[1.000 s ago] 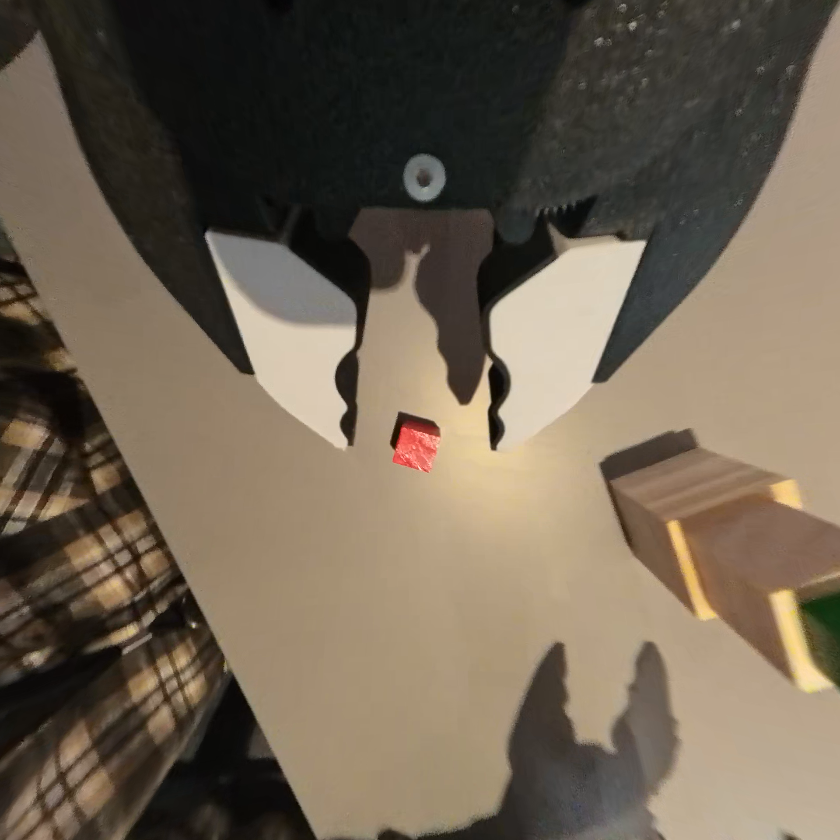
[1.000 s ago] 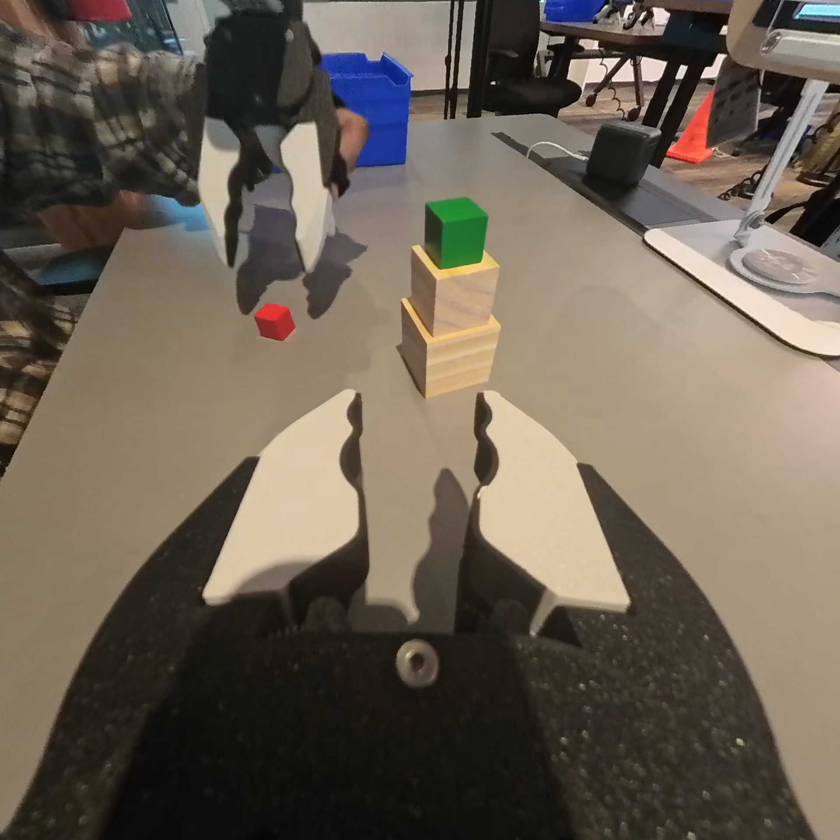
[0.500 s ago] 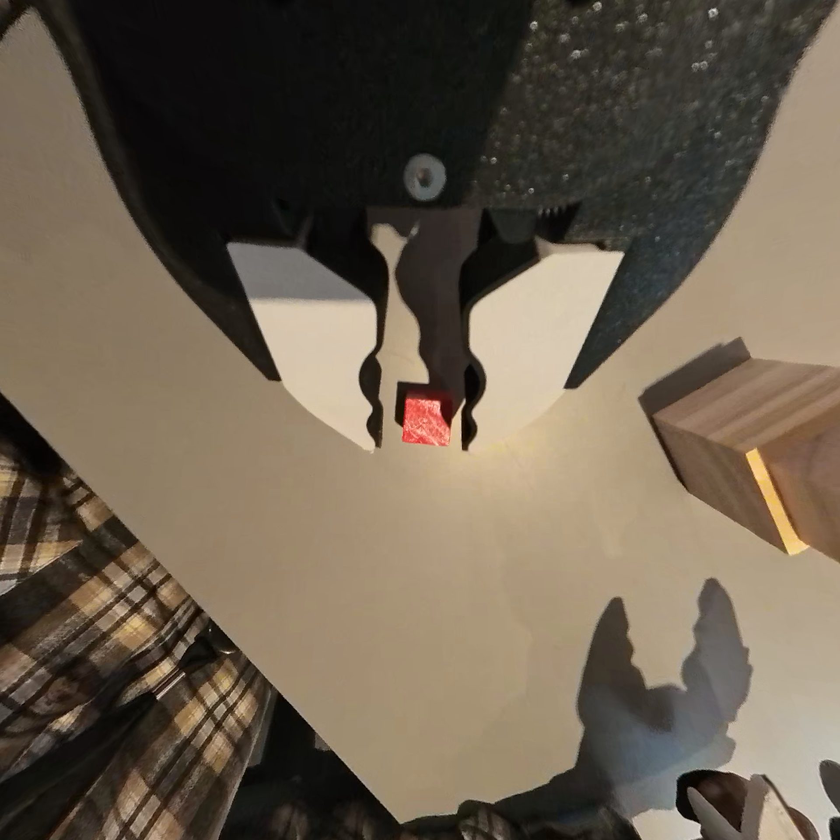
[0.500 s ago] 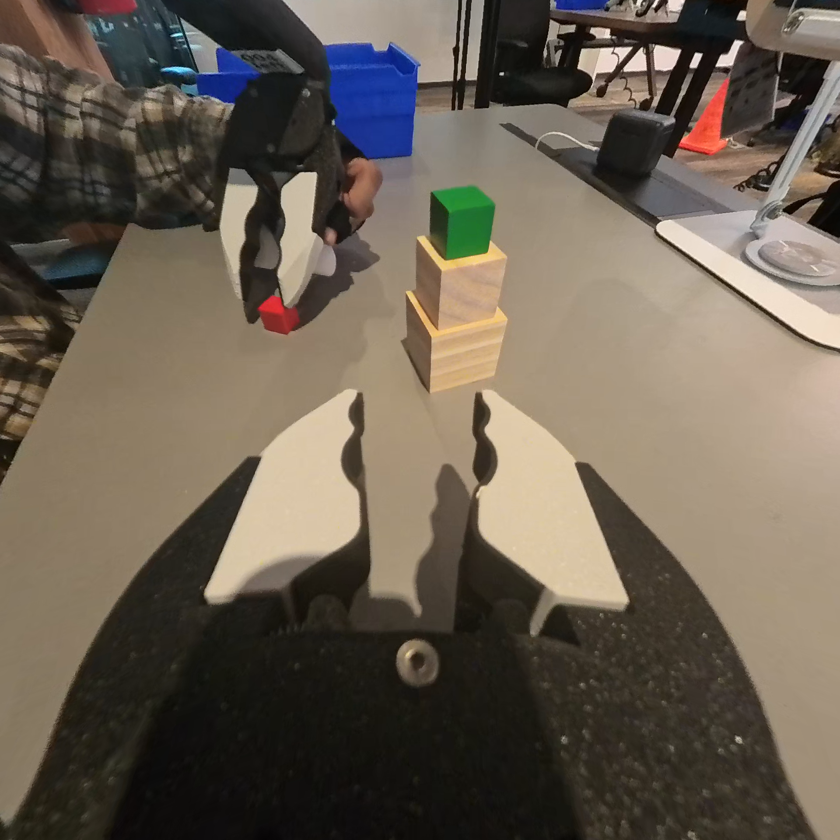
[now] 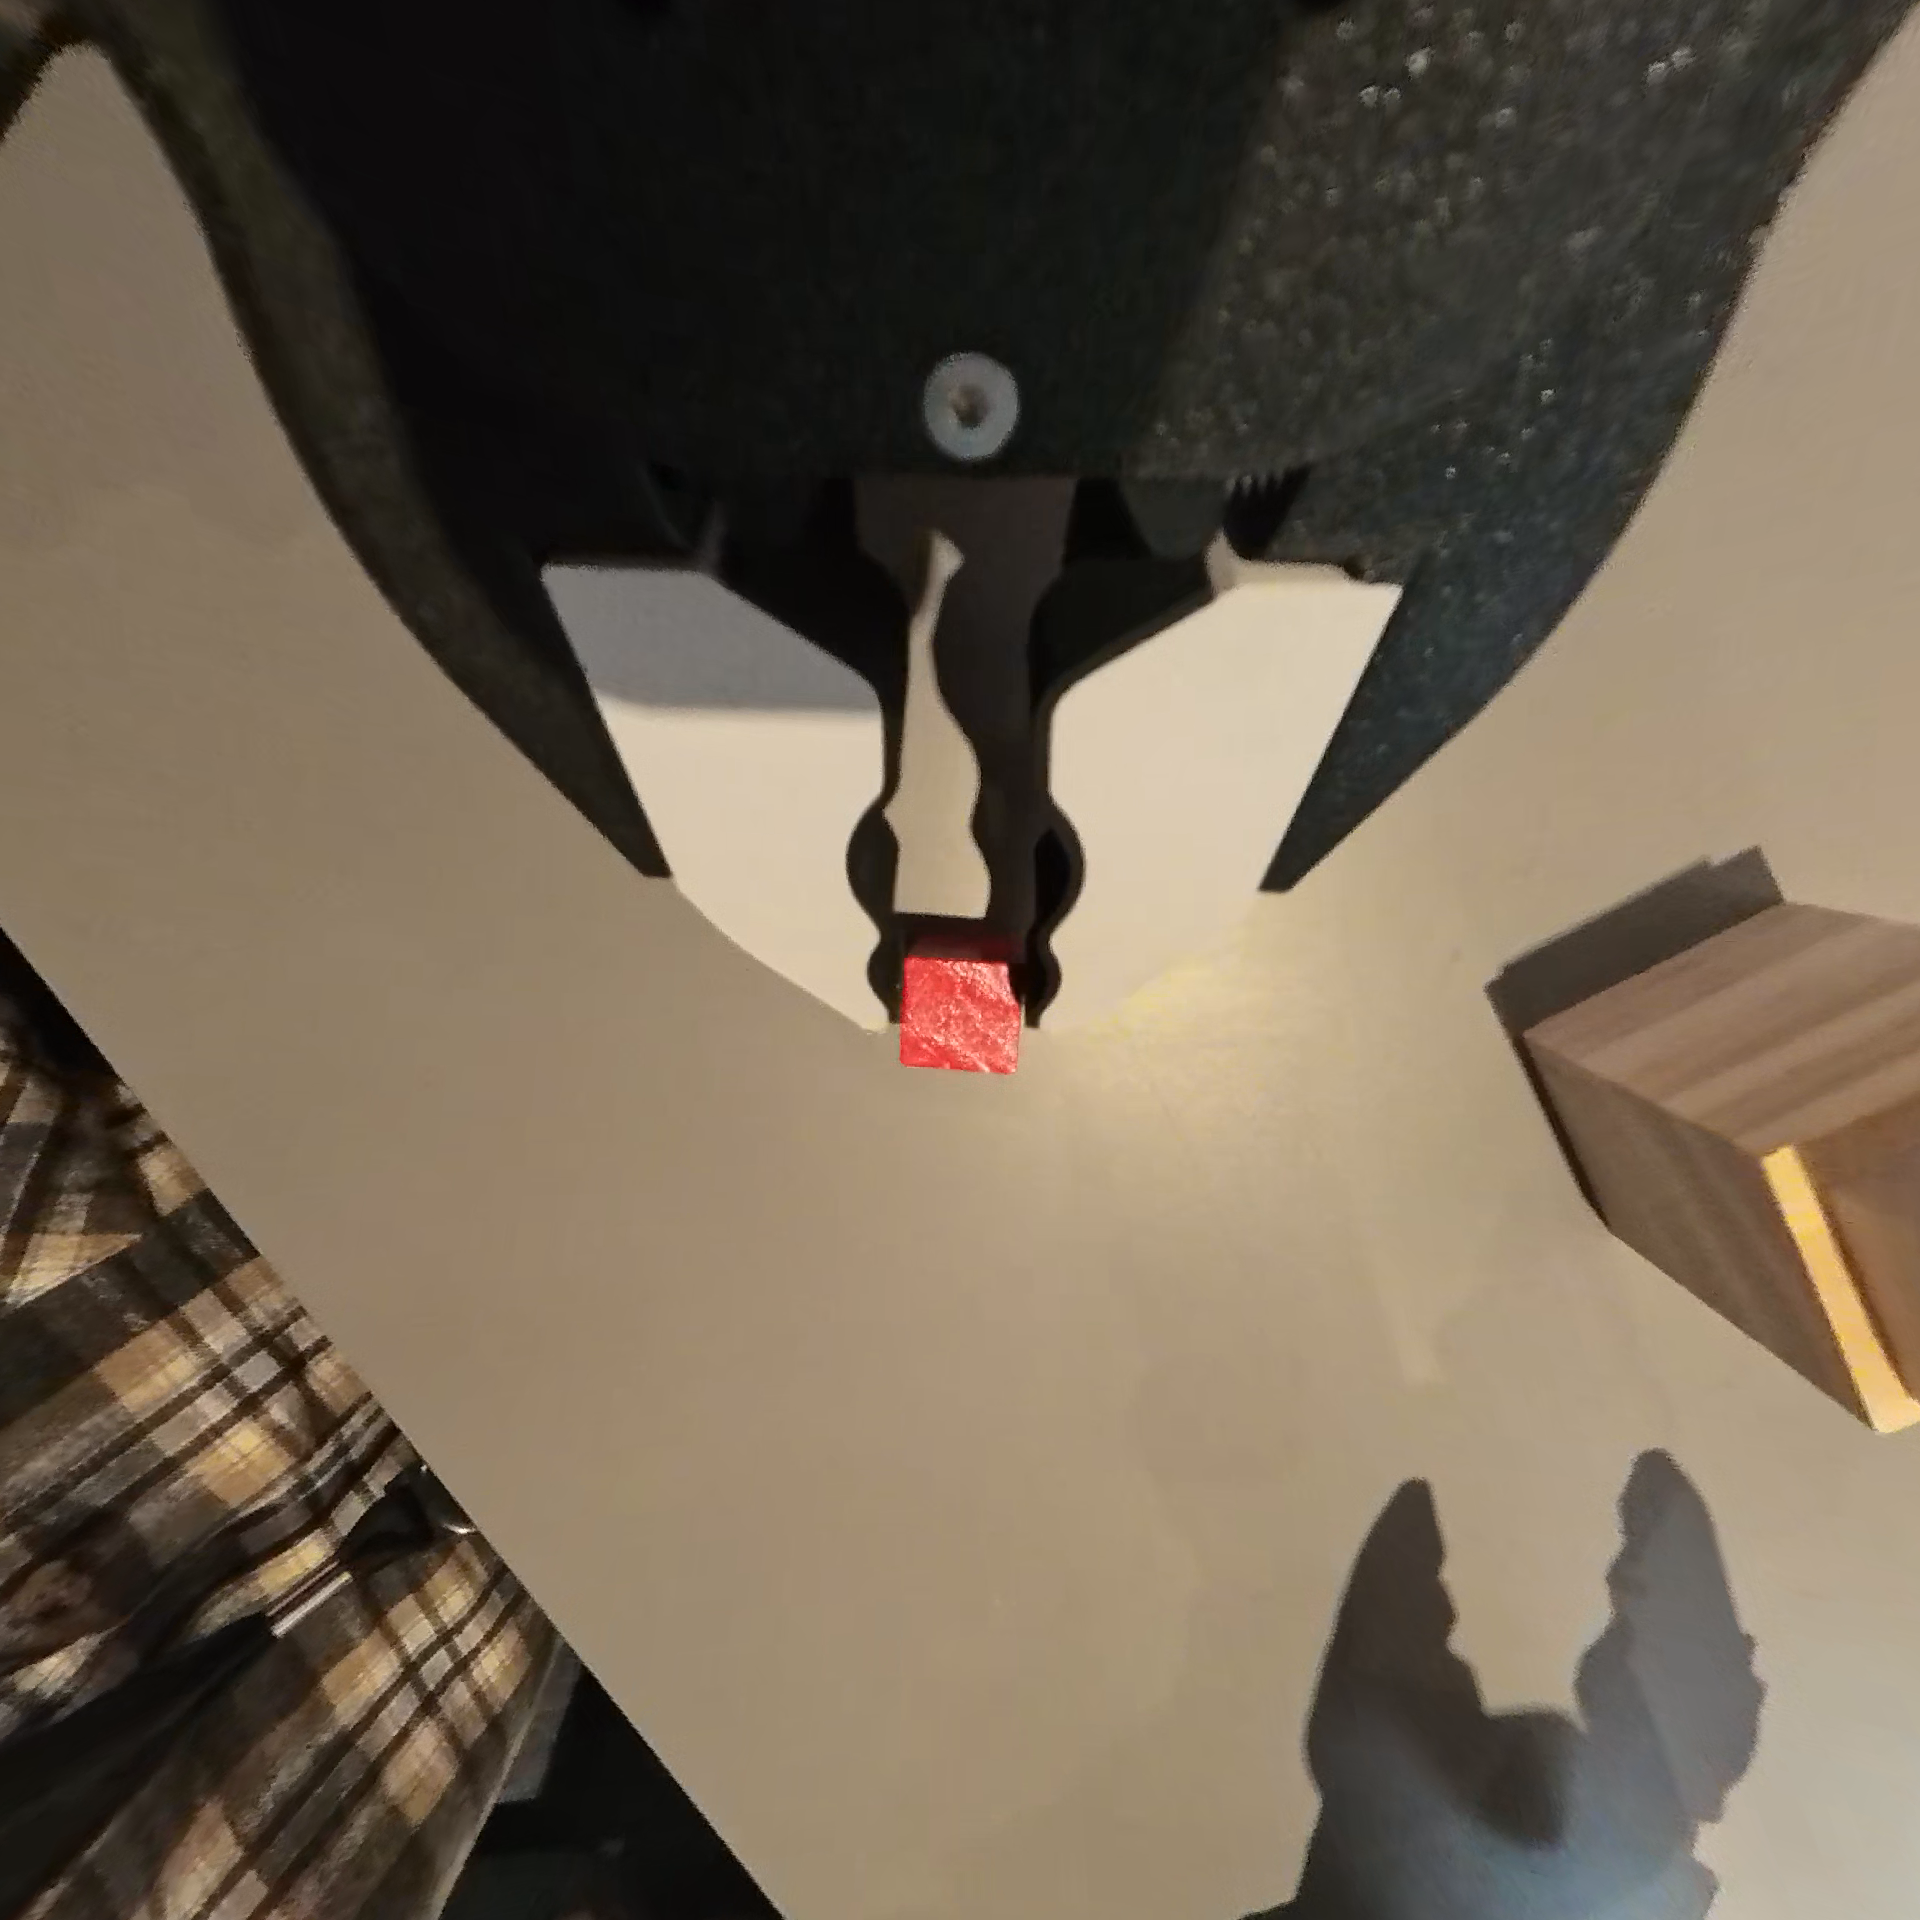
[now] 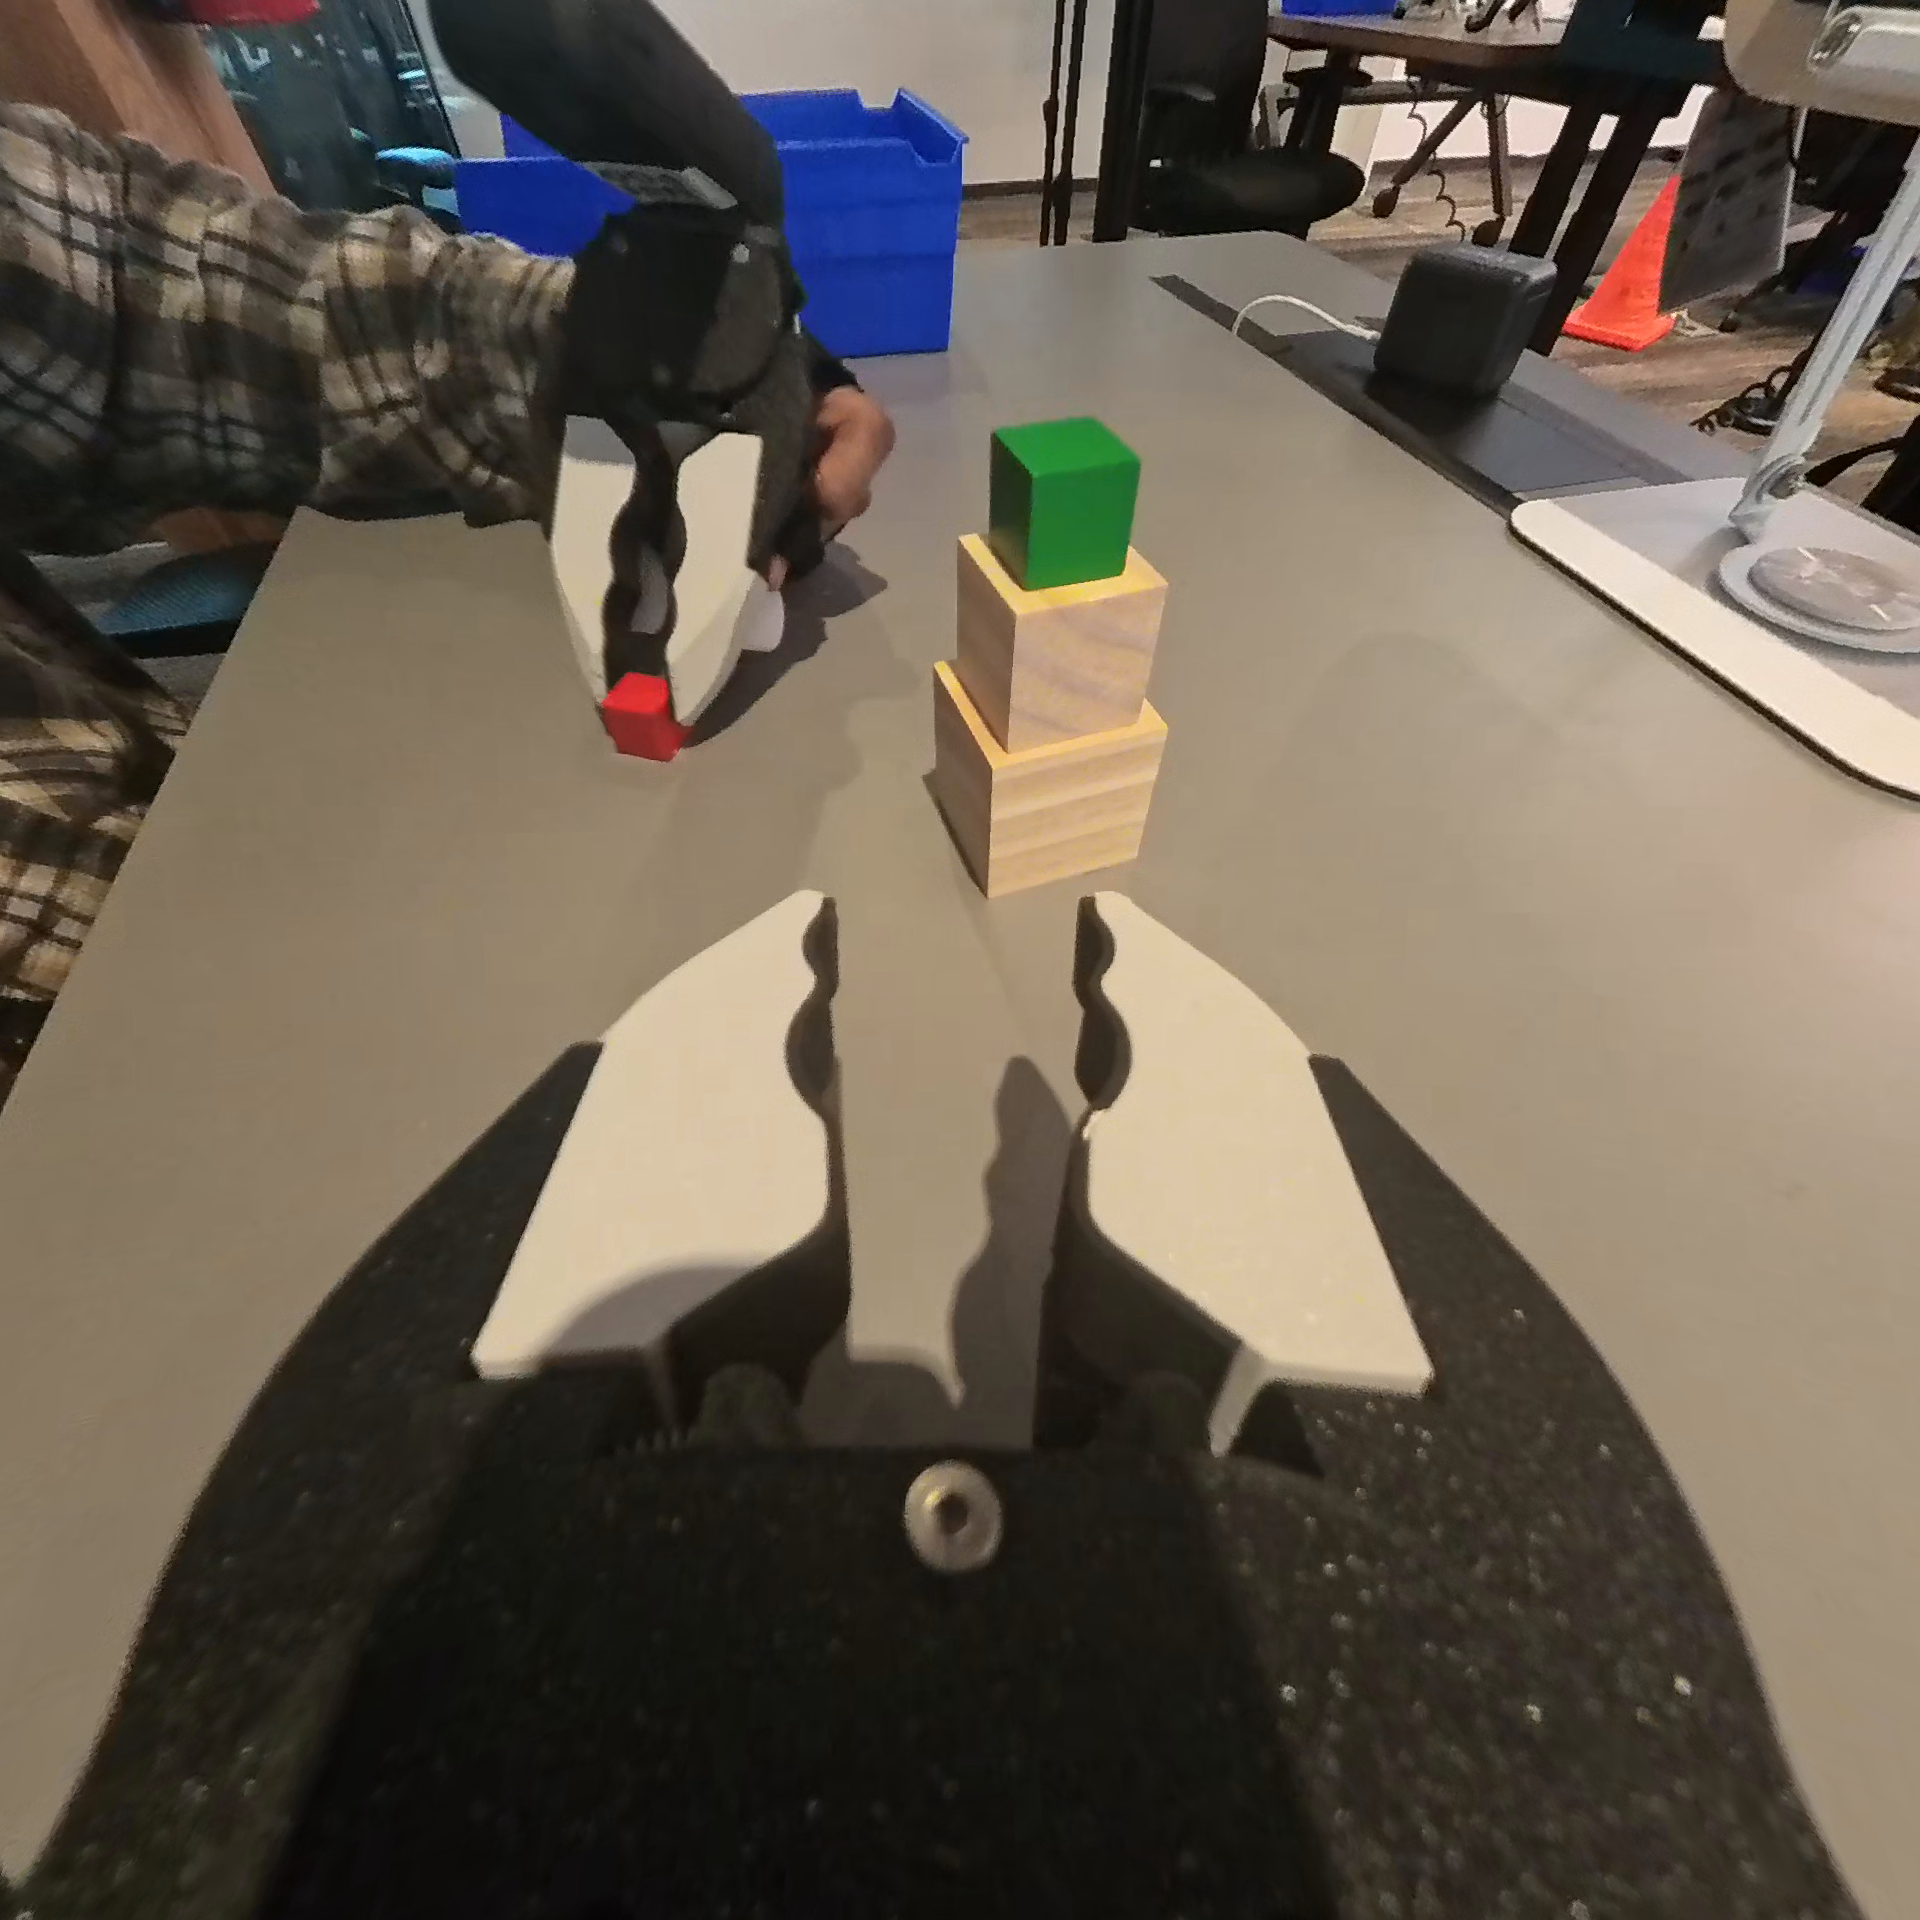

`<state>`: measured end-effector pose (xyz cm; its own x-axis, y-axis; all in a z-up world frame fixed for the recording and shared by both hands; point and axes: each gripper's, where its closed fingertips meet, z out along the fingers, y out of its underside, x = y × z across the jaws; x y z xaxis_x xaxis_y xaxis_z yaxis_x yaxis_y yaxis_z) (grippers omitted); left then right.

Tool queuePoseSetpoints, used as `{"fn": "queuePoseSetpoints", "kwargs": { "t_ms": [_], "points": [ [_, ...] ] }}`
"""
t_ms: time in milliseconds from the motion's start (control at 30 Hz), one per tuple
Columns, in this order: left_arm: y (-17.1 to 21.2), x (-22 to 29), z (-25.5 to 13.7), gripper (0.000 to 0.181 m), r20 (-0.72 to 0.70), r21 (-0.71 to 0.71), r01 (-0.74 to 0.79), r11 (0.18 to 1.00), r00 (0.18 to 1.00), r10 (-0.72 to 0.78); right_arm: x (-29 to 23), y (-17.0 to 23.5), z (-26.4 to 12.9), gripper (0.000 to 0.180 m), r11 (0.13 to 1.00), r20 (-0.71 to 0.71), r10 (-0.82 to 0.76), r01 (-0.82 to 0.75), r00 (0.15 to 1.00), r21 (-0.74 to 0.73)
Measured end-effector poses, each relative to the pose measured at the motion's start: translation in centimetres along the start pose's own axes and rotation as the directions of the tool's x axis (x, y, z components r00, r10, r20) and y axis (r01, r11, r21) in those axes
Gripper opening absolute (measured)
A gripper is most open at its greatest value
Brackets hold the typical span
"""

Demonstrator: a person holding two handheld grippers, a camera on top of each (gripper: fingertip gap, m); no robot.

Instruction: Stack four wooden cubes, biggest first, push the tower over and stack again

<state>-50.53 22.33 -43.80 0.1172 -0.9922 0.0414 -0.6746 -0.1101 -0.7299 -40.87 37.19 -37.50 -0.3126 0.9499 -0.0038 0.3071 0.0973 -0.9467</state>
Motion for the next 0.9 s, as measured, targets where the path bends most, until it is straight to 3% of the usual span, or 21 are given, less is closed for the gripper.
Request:
{"fn": "queuePoseSetpoints", "kwargs": {
  "t_ms": [100, 267, 400, 567, 900],
  "points": [
    [-0.9, -1.3, -1.1, 0.022, 0.081, 0.022, 0.05, 0.998, 0.995, -0.052, 0.1, -0.1, -0.2, 0.042, 1.0, -0.005, -0.001, 0.001, 1.0, 0.006],
    [-6.6, -5.5, -7.4, 0.022, 0.289, 0.256, 0.159, 0.954, 0.929, -0.232, 0.2, -0.5, -0.4, 0.041, 1.0, -0.009, 0.009, -0.009, 1.0, 0.027],
    [-10.2, -8.3, -11.3, 0.021, 0.361, 0.372, 0.224, 0.901, 0.859, -0.363, 0.2, -0.4, -0.3, 0.041, 1.0, -0.01, 0.009, -0.009, 1.0, 0.02],
    [-11.8, -11.2, -10.6, 0.021, 0.353, 0.371, 0.325, 0.87, 0.817, -0.456, 0.1, -0.3, -0.4, 0.04, 1.0, -0.011, 0.009, -0.009, 1.0, 0.013],
    [-11.5, -13.1, -7.7, 0.022, 0.324, 0.314, 0.334, 0.889, 0.842, -0.431, 0.1, -0.5, -0.6, 0.038, 1.0, -0.008, 0.009, -0.009, 1.0, 0.016]
  ]
}}
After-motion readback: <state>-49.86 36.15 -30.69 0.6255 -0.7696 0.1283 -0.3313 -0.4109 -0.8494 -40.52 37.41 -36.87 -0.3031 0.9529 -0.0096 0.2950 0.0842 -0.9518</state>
